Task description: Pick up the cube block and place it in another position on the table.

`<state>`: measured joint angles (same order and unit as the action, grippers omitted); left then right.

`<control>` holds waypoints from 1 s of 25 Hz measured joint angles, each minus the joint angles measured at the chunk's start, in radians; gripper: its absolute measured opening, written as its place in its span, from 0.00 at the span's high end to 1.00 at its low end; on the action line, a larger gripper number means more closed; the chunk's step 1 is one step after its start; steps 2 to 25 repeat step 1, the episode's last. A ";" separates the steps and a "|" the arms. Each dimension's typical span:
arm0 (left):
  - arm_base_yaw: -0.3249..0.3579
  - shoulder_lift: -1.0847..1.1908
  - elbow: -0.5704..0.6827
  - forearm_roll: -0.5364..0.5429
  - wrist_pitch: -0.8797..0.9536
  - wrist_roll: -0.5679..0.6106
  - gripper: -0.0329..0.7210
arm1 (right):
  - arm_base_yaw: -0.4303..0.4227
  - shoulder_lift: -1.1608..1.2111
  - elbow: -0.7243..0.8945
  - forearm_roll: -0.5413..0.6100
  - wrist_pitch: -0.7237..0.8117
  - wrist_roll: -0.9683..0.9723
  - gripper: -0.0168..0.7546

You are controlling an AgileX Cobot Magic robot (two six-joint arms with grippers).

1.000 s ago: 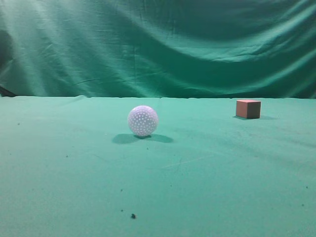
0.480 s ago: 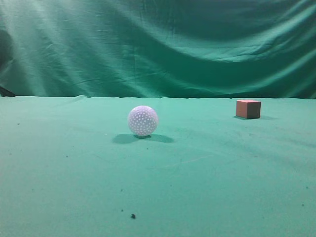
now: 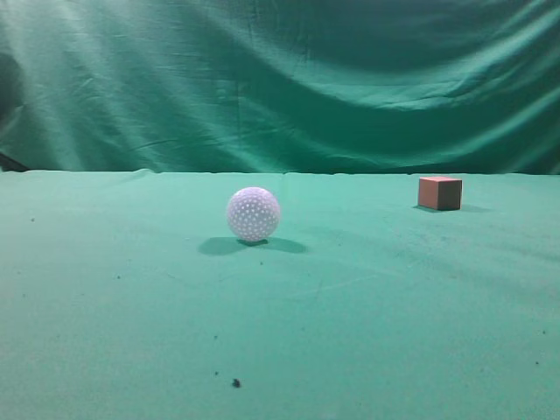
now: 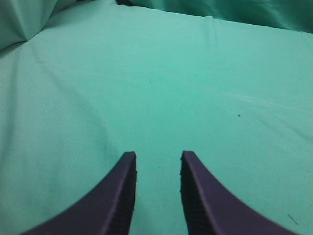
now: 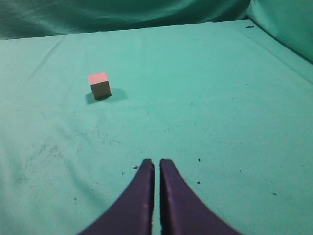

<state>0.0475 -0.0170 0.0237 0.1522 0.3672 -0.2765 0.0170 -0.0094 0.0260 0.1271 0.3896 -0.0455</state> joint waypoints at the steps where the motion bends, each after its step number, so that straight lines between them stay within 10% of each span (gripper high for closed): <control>1: 0.000 0.000 0.000 0.000 0.000 0.000 0.61 | 0.000 0.000 0.000 0.000 0.000 0.000 0.98; 25: 0.000 0.000 0.000 0.000 0.000 0.000 0.61 | 0.000 0.000 0.000 0.000 0.000 0.000 0.98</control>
